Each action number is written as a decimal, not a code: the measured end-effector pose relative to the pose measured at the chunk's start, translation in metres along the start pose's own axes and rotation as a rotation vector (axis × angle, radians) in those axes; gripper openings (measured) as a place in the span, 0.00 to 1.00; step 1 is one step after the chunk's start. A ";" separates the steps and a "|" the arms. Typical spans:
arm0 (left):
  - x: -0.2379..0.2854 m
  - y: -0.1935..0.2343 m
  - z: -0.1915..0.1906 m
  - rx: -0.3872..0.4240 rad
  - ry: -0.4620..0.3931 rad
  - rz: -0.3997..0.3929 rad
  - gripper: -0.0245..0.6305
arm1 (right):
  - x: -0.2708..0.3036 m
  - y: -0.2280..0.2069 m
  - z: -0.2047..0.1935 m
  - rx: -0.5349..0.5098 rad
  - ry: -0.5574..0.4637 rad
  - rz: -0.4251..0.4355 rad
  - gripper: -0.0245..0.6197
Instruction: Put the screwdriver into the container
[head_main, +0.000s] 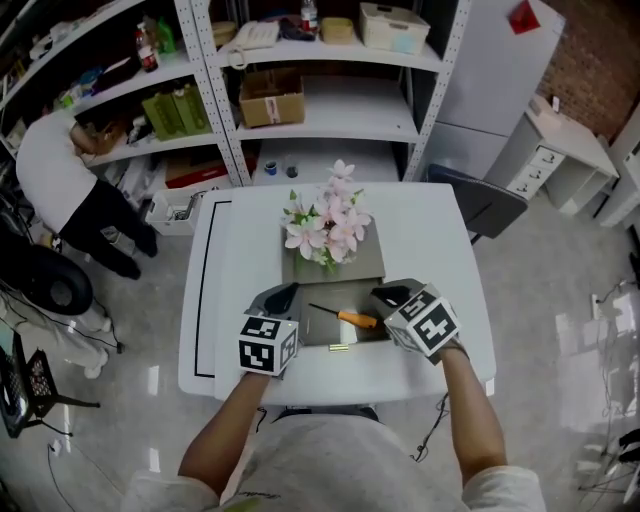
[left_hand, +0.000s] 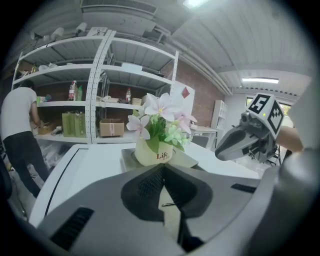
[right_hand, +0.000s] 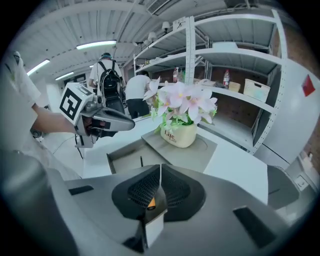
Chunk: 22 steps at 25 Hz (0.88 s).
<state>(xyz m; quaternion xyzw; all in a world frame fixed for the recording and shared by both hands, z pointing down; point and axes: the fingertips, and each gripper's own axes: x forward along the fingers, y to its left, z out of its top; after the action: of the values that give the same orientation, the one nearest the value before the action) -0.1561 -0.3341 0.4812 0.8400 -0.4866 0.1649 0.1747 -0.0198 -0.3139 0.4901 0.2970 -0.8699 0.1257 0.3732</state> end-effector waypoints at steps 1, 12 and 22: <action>0.001 -0.003 0.002 -0.001 -0.002 0.005 0.04 | -0.005 -0.002 0.002 0.008 -0.020 -0.002 0.06; 0.008 -0.030 0.012 0.003 -0.017 0.060 0.04 | -0.054 -0.036 0.017 0.216 -0.316 -0.082 0.05; 0.004 -0.038 0.011 0.003 -0.021 0.092 0.04 | -0.062 -0.037 0.017 0.223 -0.393 -0.097 0.05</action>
<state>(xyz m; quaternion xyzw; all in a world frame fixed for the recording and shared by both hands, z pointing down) -0.1197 -0.3237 0.4684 0.8186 -0.5263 0.1645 0.1607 0.0270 -0.3246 0.4337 0.3965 -0.8913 0.1428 0.1672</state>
